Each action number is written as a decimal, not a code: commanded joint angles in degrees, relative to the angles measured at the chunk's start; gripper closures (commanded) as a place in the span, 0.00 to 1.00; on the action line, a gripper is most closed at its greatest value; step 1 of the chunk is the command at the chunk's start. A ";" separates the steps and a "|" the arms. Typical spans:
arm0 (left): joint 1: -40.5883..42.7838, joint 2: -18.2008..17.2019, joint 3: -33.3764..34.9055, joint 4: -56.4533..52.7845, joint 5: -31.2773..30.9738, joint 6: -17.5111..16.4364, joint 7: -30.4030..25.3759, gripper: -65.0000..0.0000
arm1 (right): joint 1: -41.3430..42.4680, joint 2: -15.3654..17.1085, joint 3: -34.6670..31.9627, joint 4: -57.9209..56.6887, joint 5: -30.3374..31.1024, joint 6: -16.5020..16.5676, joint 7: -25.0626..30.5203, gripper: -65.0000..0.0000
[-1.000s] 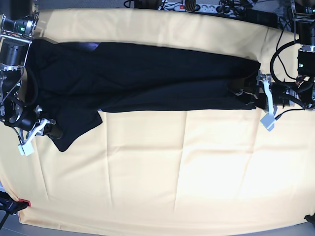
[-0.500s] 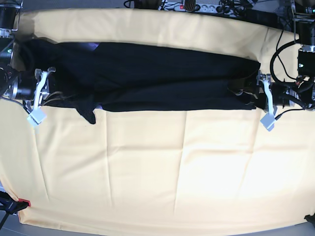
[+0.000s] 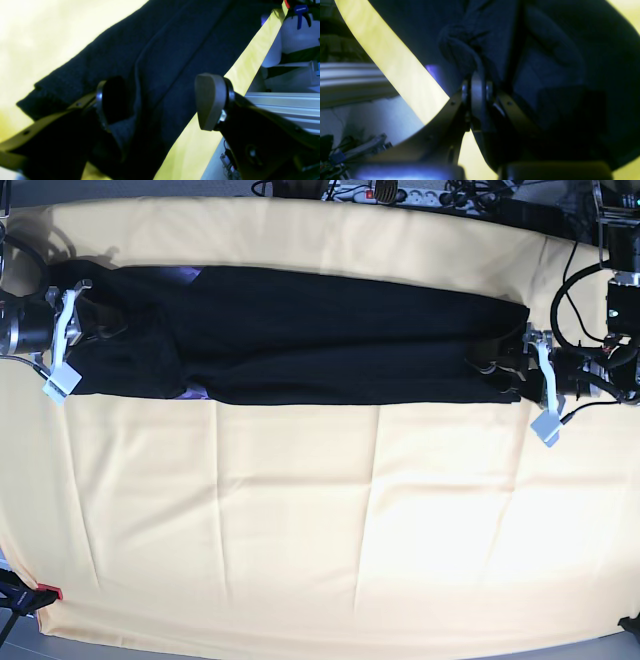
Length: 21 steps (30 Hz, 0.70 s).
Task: Fold the T-shirt properly
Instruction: 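Regrasp the folded edge with the right gripper and tuck the sleeve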
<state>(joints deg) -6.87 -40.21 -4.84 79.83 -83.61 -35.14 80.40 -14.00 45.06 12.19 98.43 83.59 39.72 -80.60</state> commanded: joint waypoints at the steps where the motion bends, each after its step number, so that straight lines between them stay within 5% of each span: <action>1: -1.29 -1.27 -0.55 0.79 -1.39 -0.26 -0.40 0.29 | 0.22 1.77 0.61 0.83 1.41 0.28 0.60 1.00; 4: -1.75 -1.62 -0.55 0.79 -1.39 -0.24 -0.40 0.29 | 0.11 1.77 0.61 0.83 1.27 0.28 0.60 1.00; 9: -1.75 -4.02 -0.55 0.79 -1.39 -1.29 -0.40 0.29 | -1.79 1.79 0.59 0.83 -10.80 0.28 0.60 1.00; 14: -1.75 -7.19 -0.55 0.79 -1.39 -1.27 -0.40 0.29 | -2.64 1.81 0.61 0.83 -14.82 0.28 0.60 0.99; 18: -1.70 -8.63 -0.55 0.79 -1.39 -1.25 -0.40 0.29 | -2.40 1.97 0.61 1.03 -8.74 0.28 0.60 0.51; 21: -1.62 -9.22 -0.55 0.79 -1.39 -0.96 -0.40 0.29 | -2.21 3.45 0.68 2.91 -4.22 0.28 0.60 0.42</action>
<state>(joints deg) -7.49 -47.83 -4.84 79.85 -83.64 -36.01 80.34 -16.99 46.83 12.16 100.44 78.15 39.72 -80.62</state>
